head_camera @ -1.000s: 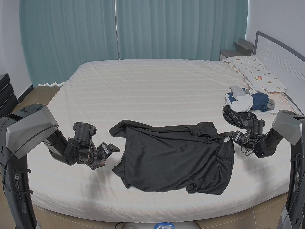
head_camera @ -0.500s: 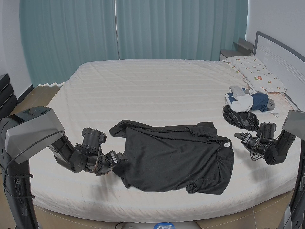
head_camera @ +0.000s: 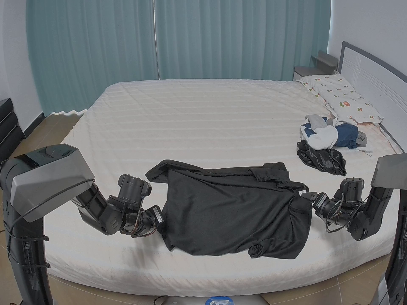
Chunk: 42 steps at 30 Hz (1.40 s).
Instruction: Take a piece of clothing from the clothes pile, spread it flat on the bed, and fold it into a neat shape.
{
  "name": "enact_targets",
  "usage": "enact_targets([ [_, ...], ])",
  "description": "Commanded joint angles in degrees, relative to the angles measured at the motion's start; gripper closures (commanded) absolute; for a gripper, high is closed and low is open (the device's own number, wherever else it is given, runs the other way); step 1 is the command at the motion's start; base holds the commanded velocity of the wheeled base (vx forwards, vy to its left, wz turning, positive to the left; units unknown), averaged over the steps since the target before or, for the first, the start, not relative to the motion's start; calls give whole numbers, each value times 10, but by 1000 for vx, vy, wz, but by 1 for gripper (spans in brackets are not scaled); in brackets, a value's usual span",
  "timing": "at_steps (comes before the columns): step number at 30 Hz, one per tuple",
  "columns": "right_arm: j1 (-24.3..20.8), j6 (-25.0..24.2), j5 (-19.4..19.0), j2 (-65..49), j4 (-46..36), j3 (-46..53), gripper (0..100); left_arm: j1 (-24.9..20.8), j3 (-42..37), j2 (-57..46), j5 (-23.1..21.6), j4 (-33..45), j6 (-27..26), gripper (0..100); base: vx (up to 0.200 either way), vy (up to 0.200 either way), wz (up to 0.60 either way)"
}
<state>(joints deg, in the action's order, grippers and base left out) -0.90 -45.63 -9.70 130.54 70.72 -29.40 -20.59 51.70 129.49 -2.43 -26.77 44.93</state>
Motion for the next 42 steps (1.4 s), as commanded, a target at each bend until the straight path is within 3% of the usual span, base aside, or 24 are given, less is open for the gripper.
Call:
enact_targets([
  [1, -6, -1, -2, 0, 10, 27, 0, -2, -5, 2, 7, 8, 0, 100, 0, 0, 0],
  [17, -14, 13, -2, -3, 44, 90, 0, 52, -33, -131, 23, 223, -85, 100, 0, 0, 0],
  [30, -22, 51, -14, 9, 40, 114, 0, 90, -138, -190, 15, 239, -139, 100, 0, 0, 0],
  [36, -22, 58, -15, 24, 40, 110, 0, 96, -158, -183, -45, 231, -140, 100, 0, 0, 0],
  [37, -23, 58, -15, 39, 45, 110, 0, 101, -155, -181, -72, 230, -136, 100, 0, 0, 0],
  [42, -36, 52, -14, 46, 48, 114, 0, 109, -161, -180, -97, 201, -132, 100, 0, 0, 0],
])
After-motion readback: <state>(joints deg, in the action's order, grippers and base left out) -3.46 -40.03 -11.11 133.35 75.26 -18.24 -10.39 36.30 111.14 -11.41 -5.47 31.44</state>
